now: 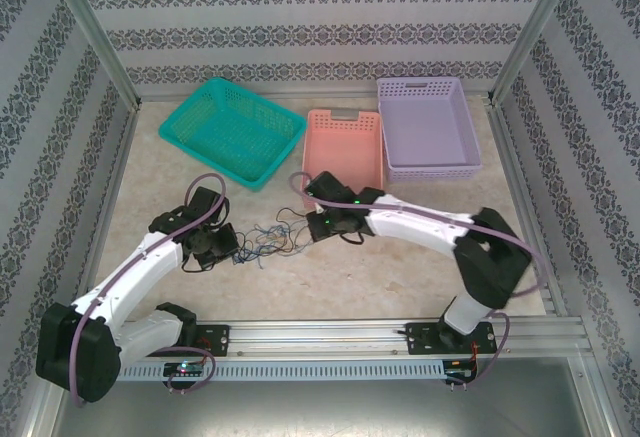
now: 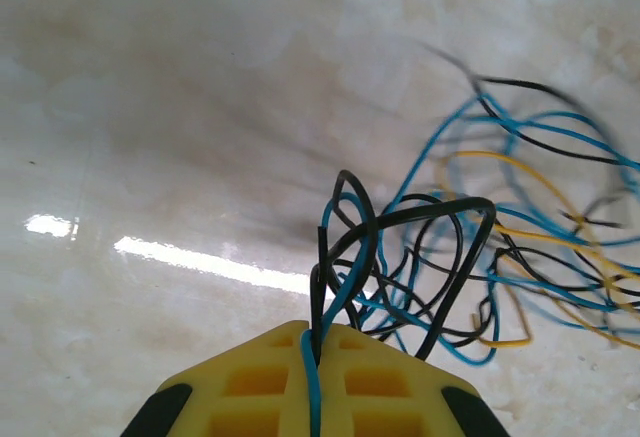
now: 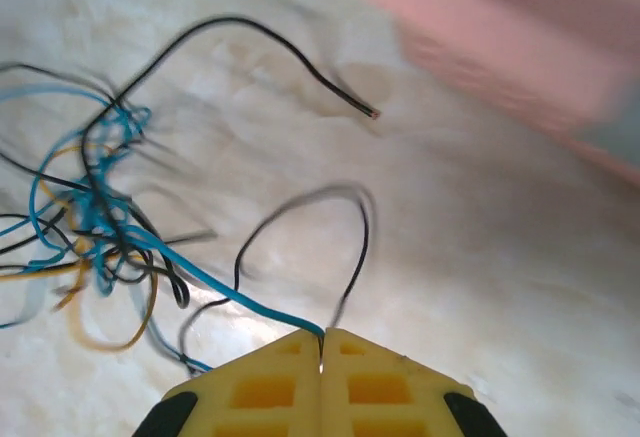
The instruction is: Untangle the cables
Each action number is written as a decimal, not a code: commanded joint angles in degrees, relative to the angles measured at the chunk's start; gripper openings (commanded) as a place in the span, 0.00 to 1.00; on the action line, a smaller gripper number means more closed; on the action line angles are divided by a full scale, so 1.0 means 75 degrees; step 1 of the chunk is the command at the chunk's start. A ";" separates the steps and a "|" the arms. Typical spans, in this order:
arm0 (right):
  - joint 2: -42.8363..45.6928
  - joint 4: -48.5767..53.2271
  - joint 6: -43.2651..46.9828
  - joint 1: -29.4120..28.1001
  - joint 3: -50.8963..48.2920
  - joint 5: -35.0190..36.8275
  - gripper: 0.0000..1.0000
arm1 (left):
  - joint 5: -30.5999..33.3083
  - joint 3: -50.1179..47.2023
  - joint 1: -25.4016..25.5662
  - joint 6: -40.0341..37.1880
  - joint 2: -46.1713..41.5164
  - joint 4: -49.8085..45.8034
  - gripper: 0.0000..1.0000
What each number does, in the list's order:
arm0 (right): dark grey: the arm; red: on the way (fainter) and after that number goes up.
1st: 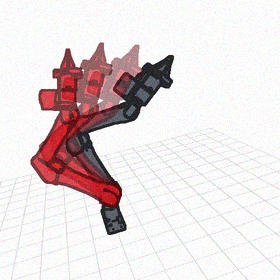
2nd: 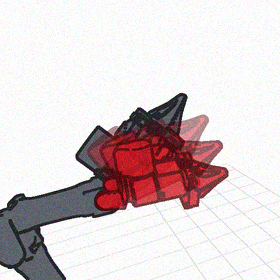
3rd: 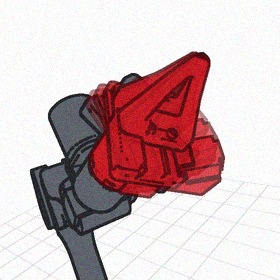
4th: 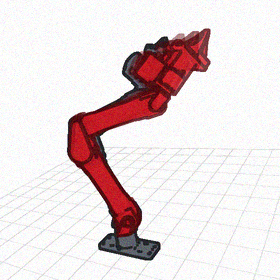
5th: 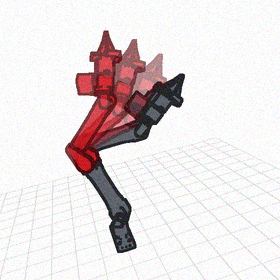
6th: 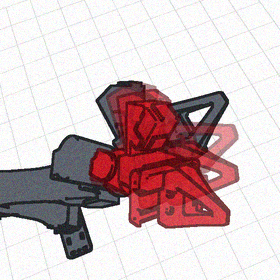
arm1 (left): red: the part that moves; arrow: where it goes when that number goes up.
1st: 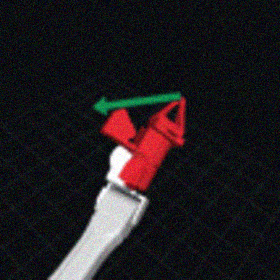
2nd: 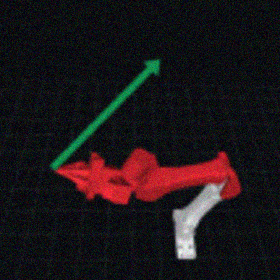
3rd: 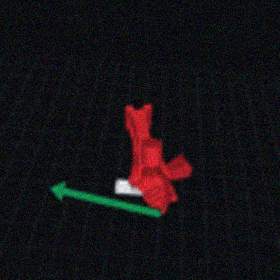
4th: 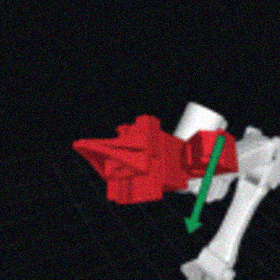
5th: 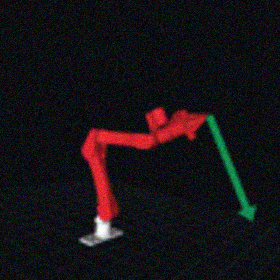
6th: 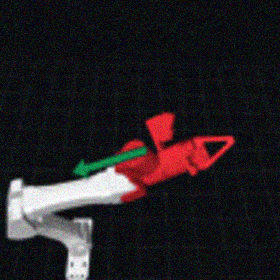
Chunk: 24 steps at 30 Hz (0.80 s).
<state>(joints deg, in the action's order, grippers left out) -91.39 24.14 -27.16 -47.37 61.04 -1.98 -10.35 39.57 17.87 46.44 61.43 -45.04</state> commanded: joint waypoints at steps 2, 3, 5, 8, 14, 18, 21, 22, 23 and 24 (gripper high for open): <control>0.1320 0.0624 -0.0496 0.0712 -0.0871 0.0390 0.00 | 0.0652 0.0369 -0.0136 -0.0153 0.0198 -0.0569 0.00; 0.1559 0.0704 -0.0549 0.0876 -0.1012 0.0363 0.00 | 0.0663 0.0407 -0.0138 -0.0157 0.0231 -0.0543 0.00; 0.2047 0.0903 -0.0673 0.1243 -0.1261 0.0362 0.00 | 0.0722 0.0475 -0.0154 -0.0161 0.0305 -0.0514 0.00; 0.2681 0.1276 -0.0836 0.1708 -0.1440 0.0471 0.00 | 0.0879 0.0577 -0.0146 -0.0148 0.0427 -0.0550 0.00; 0.3857 0.2068 -0.1302 0.2884 -0.1528 0.0820 0.00 | 0.1284 0.0777 -0.0160 -0.0159 0.0621 -0.0709 0.00; 0.4268 0.2235 -0.1300 0.3558 -0.1515 0.0702 0.00 | 0.1199 0.0807 -0.0163 -0.0127 0.0754 -0.0560 0.00; 0.4378 0.2430 -0.1209 0.3747 -0.1388 0.0680 0.00 | 0.1147 0.0856 -0.0169 -0.0103 0.0847 -0.0434 0.00; 0.4420 0.2528 -0.1200 0.3750 -0.1325 0.0771 0.00 | 0.1157 0.0878 -0.0173 -0.0108 0.0876 -0.0407 0.00; 0.4484 0.2670 -0.1210 0.3783 -0.1265 0.0902 0.00 | 0.1178 0.0899 -0.0168 -0.0134 0.0921 -0.0417 0.00; 0.4576 0.2823 -0.1223 0.3841 -0.1186 0.1058 0.00 | 0.1229 0.0960 -0.0169 -0.0165 0.0967 -0.0439 0.00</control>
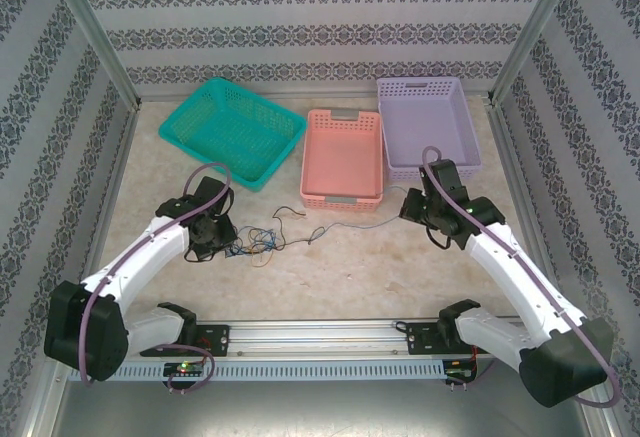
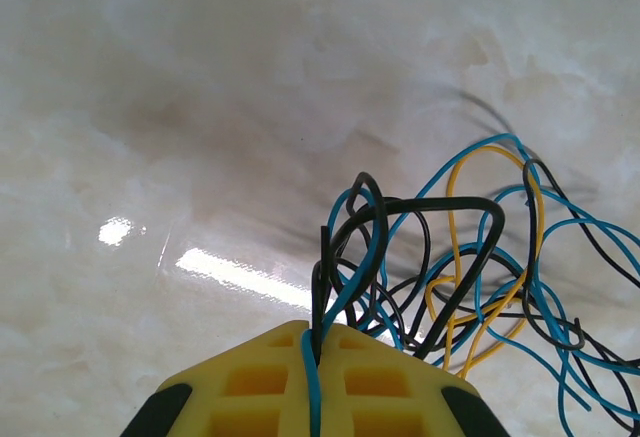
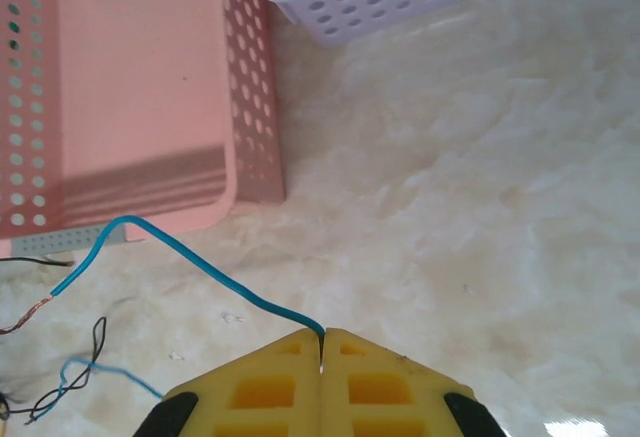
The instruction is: Untangle the cables
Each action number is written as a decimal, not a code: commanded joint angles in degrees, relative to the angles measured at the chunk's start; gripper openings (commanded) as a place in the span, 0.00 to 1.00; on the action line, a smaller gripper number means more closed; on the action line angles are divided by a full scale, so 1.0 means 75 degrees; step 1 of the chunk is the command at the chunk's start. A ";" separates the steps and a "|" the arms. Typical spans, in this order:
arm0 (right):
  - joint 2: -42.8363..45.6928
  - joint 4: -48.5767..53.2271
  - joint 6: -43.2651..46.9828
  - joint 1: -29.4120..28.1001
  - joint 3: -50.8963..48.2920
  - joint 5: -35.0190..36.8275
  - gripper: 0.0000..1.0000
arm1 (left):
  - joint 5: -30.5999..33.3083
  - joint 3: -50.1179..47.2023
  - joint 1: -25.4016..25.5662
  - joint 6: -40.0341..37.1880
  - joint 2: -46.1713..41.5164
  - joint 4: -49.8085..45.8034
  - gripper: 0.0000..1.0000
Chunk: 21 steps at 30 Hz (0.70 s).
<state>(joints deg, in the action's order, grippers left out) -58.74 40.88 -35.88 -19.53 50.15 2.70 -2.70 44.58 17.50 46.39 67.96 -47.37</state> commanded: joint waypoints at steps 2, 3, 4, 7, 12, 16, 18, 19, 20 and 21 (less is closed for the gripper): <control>0.0426 0.0882 -0.0141 0.0328 0.0427 0.0712 0.00 | 0.0366 0.0371 -0.0130 -0.0194 0.0232 -0.0272 0.00; 0.0534 0.1037 -0.0206 0.0489 0.0541 0.0894 0.00 | 0.0459 0.0422 -0.0131 -0.0226 0.0293 -0.0353 0.00; 0.0641 0.1157 -0.0279 0.0627 0.0642 0.1045 0.00 | 0.0546 0.0442 -0.0143 -0.0239 0.0326 -0.0411 0.00; 0.0910 0.1466 -0.0394 0.1099 0.1054 0.1543 0.00 | 0.0657 0.0450 -0.0196 -0.0307 0.0370 -0.0421 0.00; 0.0871 0.1454 -0.0234 0.1698 0.1696 0.1546 0.00 | 0.0515 0.0408 -0.0235 -0.0337 0.0504 -0.0197 0.00; 0.0773 0.1594 -0.0193 0.1693 0.2063 0.1674 0.00 | 0.0489 0.0522 -0.0236 -0.0334 0.0737 -0.0117 0.00; 0.0863 0.1711 -0.0124 0.1719 0.2184 0.2008 0.00 | 0.0517 0.0632 -0.0239 -0.0343 0.0845 -0.0128 0.00; 0.0888 0.1775 -0.0082 0.1756 0.2258 0.2164 0.00 | 0.0540 0.0674 -0.0242 -0.0347 0.0901 -0.0134 0.00; 0.0917 0.1845 -0.0042 0.1863 0.2355 0.2282 0.00 | 0.0563 0.0721 -0.0242 -0.0381 0.0953 -0.0148 0.00; 0.0930 0.1910 -0.0021 0.2021 0.2473 0.2359 0.00 | 0.0607 0.0758 -0.0241 -0.0385 0.1000 -0.0171 0.00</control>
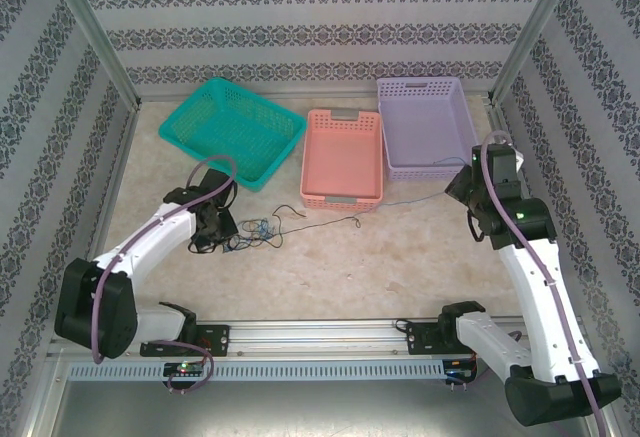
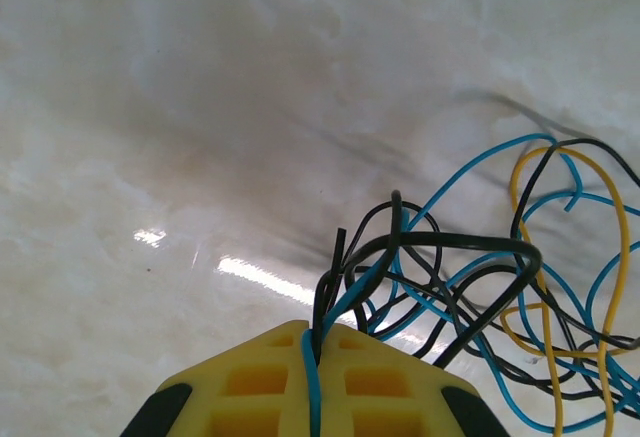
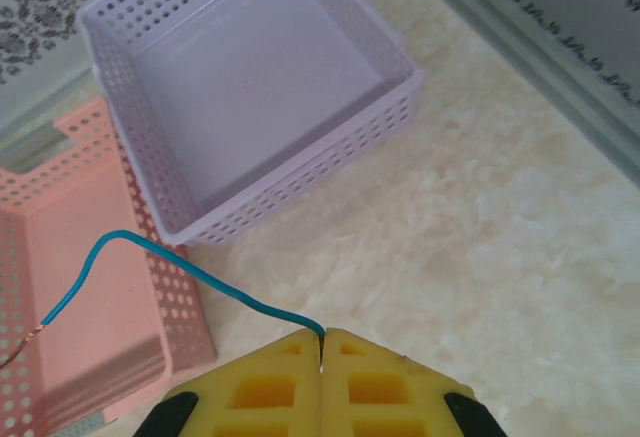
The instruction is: Untangle the cables
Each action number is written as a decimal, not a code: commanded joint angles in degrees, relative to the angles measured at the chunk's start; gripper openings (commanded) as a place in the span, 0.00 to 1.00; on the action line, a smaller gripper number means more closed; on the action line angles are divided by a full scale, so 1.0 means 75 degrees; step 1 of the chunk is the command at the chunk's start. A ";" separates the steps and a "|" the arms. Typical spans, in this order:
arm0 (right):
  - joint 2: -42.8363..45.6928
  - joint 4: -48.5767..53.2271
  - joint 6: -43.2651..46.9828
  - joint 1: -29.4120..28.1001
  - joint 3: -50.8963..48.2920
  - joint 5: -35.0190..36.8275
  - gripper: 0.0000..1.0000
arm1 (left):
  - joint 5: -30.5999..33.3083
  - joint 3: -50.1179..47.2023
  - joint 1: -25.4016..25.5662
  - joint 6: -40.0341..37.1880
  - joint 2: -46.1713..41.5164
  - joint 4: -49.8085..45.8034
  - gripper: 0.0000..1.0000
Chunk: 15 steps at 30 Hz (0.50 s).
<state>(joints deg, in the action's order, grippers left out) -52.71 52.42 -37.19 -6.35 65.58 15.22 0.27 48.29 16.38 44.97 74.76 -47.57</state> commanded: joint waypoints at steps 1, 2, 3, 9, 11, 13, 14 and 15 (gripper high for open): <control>0.0123 0.0420 0.0163 0.0412 0.0524 0.0748 0.00 | 0.0249 0.0284 -0.0090 -0.0215 0.0129 -0.0172 0.00; 0.0094 0.0493 0.0167 0.0587 0.0661 0.0844 0.00 | 0.0284 0.0279 -0.0103 -0.0245 0.0165 -0.0183 0.00; 0.0051 0.0570 0.0163 0.0739 0.0814 0.0987 0.00 | 0.0340 0.0294 -0.0100 -0.0250 0.0200 -0.0211 0.00; -0.0255 0.0457 0.0391 0.1508 0.1284 0.1157 0.00 | 0.0538 0.0293 -0.0205 -0.0342 0.0249 -0.0292 0.00; -0.0279 0.0202 0.0489 0.1573 0.1338 0.0858 0.00 | 0.0353 0.0279 -0.0238 -0.0378 0.0301 -0.0152 0.00; -0.0319 0.0088 0.0427 0.1518 0.1346 0.0509 0.00 | -0.0117 0.0242 -0.0251 -0.0427 0.0387 0.0209 0.00; -0.0302 0.0036 0.0400 0.1419 0.1292 0.0401 0.00 | -0.0339 0.0259 -0.0254 -0.0408 0.0433 0.0366 0.00; -0.0262 0.0005 0.0360 0.1266 0.1214 0.0405 0.00 | -0.0479 0.0281 -0.0252 -0.0344 0.0471 0.0462 0.00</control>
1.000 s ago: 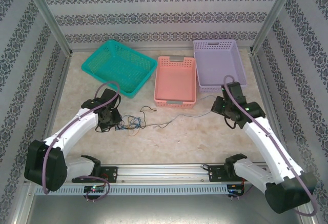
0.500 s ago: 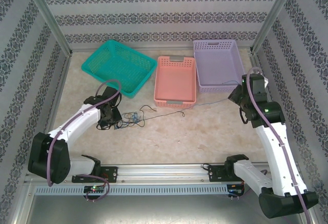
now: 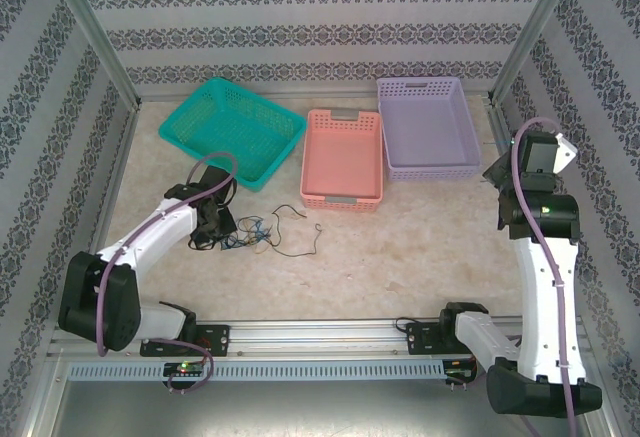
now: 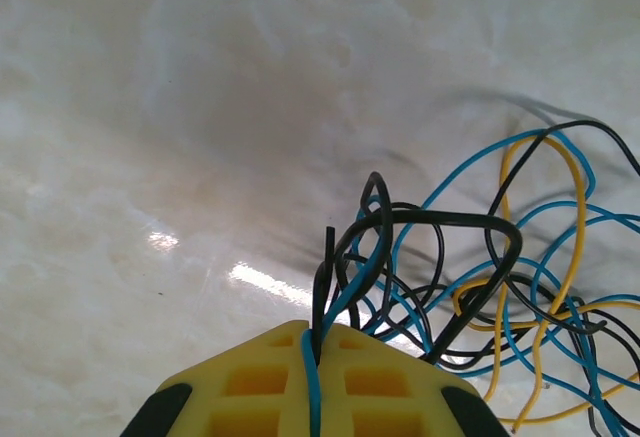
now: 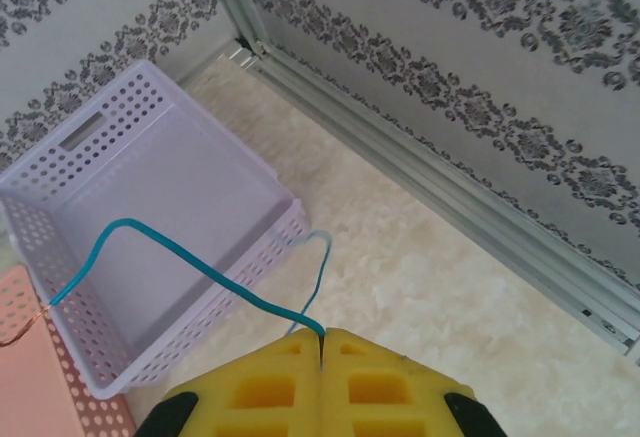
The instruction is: Untangle the cables
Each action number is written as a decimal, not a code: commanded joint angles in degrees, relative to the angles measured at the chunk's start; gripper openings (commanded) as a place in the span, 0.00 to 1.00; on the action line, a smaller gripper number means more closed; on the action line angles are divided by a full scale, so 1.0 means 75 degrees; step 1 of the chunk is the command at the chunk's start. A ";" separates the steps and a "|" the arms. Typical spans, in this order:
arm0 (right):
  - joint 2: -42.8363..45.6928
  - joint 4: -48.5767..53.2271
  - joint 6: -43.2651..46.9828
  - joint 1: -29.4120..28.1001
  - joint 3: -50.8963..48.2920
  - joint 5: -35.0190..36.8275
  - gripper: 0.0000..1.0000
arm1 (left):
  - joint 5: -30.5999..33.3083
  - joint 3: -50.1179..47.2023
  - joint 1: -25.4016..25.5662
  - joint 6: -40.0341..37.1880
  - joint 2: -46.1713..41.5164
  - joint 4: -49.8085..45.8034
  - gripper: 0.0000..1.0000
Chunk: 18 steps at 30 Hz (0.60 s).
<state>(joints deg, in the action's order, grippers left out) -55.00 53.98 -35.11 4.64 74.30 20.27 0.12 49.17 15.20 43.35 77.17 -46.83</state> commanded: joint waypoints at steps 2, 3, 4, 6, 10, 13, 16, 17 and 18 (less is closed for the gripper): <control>0.0169 -0.0280 0.0065 -0.0492 -0.0121 -0.0333 0.00 | -0.0687 0.0260 -0.0100 -0.0064 0.0176 0.0442 0.00; 0.0239 -0.0301 0.0064 -0.0639 -0.0185 -0.0347 0.00 | -0.0799 0.0347 -0.0095 -0.0061 0.0170 0.0455 0.00; 0.0285 -0.0306 0.0067 -0.0769 -0.0214 -0.0365 0.00 | -0.0883 0.0447 -0.0102 -0.0052 0.0176 0.0434 0.04; 0.0387 -0.0268 0.0110 -0.1004 -0.0195 -0.0461 0.00 | -0.0933 0.0696 -0.0093 -0.0021 0.0142 0.0214 0.24; 0.0578 -0.0353 0.0196 -0.1358 -0.0092 -0.0938 0.00 | -0.0988 0.1124 -0.0096 0.0200 0.0009 -0.0281 0.59; 0.0578 -0.0828 0.0473 -0.1477 -0.0074 -0.2125 0.00 | -0.1052 0.1405 -0.0098 0.0376 -0.0212 -0.0550 0.69; 0.0538 -0.1499 0.0868 -0.1646 -0.0150 -0.3560 0.00 | -0.1273 0.1818 -0.0094 0.0419 -0.0572 -0.0537 0.72; 0.0517 -0.1614 0.0959 -0.1693 -0.0157 -0.3831 0.00 | -0.1314 0.1963 -0.0102 0.0427 -0.0669 -0.0524 0.72; 0.0480 -0.1693 0.1038 -0.1720 -0.0146 -0.4124 0.00 | -0.1376 0.2156 -0.0098 0.0394 -0.0772 -0.0485 0.72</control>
<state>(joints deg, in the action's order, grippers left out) -51.11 46.63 -30.96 -7.42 73.38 0.56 -8.40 61.56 15.18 45.47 74.37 -48.36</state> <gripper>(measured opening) 0.055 0.722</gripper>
